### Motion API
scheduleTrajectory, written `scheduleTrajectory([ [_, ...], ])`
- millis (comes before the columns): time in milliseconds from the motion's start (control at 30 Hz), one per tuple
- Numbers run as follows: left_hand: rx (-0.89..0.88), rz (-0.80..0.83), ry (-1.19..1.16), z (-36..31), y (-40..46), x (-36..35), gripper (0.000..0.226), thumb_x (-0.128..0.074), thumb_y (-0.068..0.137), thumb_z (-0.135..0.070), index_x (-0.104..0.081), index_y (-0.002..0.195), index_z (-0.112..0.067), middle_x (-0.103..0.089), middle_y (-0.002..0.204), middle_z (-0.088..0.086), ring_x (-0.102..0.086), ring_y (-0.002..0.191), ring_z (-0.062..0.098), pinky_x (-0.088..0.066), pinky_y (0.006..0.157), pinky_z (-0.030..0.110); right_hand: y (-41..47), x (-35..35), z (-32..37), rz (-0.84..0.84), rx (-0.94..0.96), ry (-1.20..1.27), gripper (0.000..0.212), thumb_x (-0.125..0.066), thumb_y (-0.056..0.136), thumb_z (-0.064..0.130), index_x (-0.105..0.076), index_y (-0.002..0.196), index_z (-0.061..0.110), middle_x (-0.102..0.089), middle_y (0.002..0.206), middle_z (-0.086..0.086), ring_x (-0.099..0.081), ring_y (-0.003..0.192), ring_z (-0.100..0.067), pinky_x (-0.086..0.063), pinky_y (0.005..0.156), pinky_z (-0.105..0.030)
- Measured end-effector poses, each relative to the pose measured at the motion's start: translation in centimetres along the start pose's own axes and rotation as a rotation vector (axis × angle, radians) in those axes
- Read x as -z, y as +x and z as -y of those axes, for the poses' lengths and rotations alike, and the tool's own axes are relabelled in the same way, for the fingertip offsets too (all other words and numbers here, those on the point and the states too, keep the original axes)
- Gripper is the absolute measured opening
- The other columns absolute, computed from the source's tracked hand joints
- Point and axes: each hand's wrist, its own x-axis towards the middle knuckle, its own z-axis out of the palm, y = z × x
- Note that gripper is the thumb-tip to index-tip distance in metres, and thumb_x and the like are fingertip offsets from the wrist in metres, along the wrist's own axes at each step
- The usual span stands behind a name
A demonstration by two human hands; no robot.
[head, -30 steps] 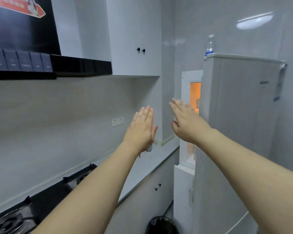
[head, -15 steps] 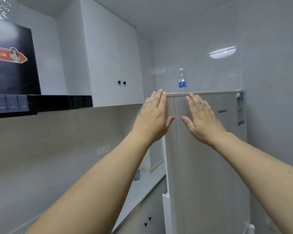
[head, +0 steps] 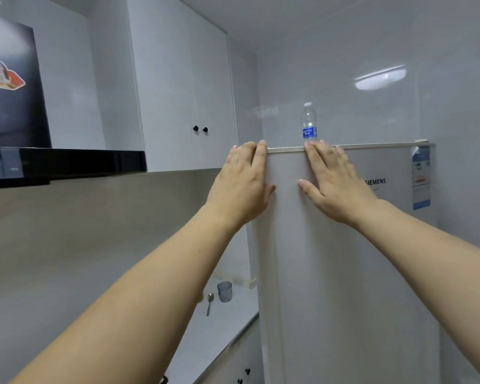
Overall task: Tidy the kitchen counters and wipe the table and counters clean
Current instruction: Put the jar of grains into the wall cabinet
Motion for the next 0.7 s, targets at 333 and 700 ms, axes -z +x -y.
scheduleTrajectory([
  [333,0.074,0.071,-0.015,7.2,2.9,-8.7,0.07,-0.059,0.09,-0.03,-0.027,0.144,0.001,-0.036,0.137,0.015,-0.033,0.128,0.031,-0.014,0.118,0.038,6.1,-9.9,0.0,-0.026,0.063,-0.084,0.077,-0.024,0.089,0.049,-0.022,0.149,-0.001,-0.028,0.151,-0.018,-0.019,0.143,-0.034,-0.006,0.119,-0.042],
  [700,0.142,0.125,-0.053,12.6,7.3,-19.9,0.065,-0.058,0.088,-0.039,-0.035,0.135,0.0,-0.04,0.133,0.016,-0.036,0.122,0.034,-0.022,0.113,0.038,11.9,-19.5,-2.5,-0.137,0.149,-0.226,0.072,-0.038,0.087,0.042,-0.036,0.141,-0.006,-0.042,0.137,-0.024,-0.037,0.127,-0.04,-0.015,0.115,-0.047],
])
